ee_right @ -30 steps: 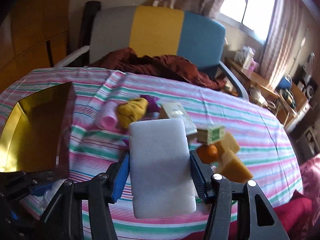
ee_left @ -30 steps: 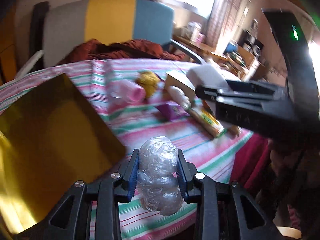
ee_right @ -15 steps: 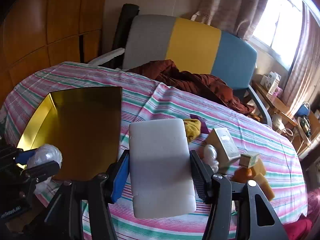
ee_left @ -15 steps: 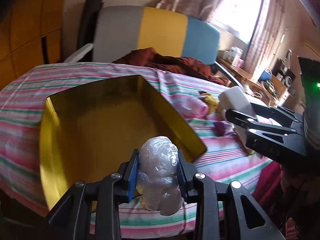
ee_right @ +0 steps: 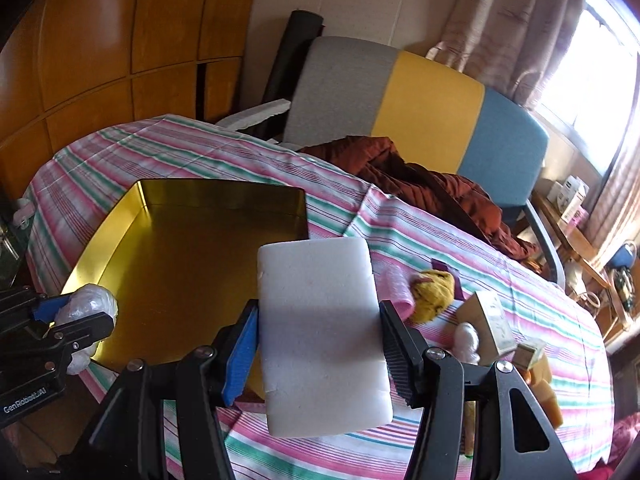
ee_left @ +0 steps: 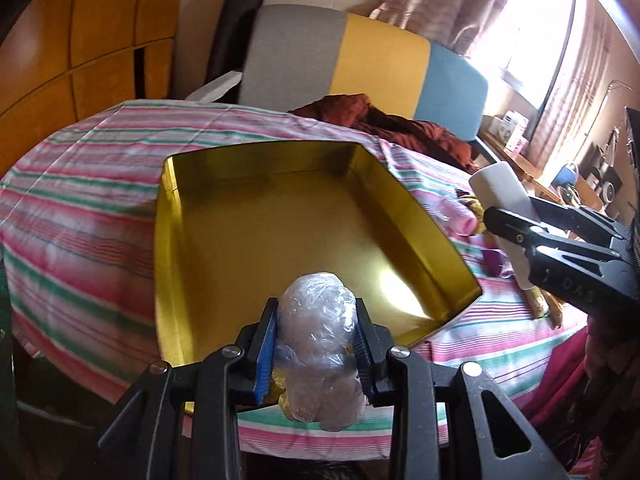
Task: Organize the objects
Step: 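Carry both items to the gold tray and open both tools to release them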
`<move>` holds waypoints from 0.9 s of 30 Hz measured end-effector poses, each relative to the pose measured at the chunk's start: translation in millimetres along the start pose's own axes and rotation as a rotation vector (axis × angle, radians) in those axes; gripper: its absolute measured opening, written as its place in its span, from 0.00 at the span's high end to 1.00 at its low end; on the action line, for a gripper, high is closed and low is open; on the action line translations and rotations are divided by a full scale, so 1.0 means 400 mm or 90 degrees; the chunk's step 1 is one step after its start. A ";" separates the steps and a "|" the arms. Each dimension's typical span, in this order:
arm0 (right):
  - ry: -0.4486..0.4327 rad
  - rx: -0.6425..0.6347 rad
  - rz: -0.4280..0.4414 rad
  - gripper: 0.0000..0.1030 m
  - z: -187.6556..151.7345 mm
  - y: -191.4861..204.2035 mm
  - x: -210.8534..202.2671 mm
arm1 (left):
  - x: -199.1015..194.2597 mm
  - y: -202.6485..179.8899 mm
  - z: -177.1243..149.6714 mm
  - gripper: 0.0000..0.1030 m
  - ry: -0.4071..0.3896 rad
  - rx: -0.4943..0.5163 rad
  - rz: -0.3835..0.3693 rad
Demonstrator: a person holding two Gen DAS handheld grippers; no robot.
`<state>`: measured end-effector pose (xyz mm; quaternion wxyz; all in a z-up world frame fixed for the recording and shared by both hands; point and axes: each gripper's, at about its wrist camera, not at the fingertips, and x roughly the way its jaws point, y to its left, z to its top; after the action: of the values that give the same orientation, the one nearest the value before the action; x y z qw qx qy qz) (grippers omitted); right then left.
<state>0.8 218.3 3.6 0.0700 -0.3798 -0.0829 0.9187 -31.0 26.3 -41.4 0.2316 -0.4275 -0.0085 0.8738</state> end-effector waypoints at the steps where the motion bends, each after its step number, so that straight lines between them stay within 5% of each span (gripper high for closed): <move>1: 0.000 -0.003 0.002 0.44 0.004 0.006 0.002 | 0.001 0.007 -0.004 0.67 0.001 -0.005 0.003; 11: 0.009 -0.032 0.035 0.43 0.037 0.088 0.046 | 0.018 0.070 -0.018 0.64 0.016 -0.036 0.037; 16: 0.027 -0.019 0.085 0.43 0.057 0.126 0.092 | 0.009 0.106 -0.024 0.55 0.021 -0.064 0.045; 24: 0.054 0.008 0.174 0.42 0.115 0.210 0.158 | -0.025 0.144 -0.038 0.55 0.014 -0.093 0.056; 25: 0.052 0.016 0.195 0.40 0.126 0.222 0.166 | -0.030 0.147 -0.039 0.55 0.011 -0.095 0.054; 27: 0.055 0.037 0.246 0.16 0.139 0.235 0.181 | -0.037 0.155 -0.035 0.55 0.004 -0.104 0.055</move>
<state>-95.6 134.7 -26.5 -0.0931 -0.4252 0.0210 0.9001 -37.2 -37.9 -52.5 0.1579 -0.4473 -0.0604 0.8783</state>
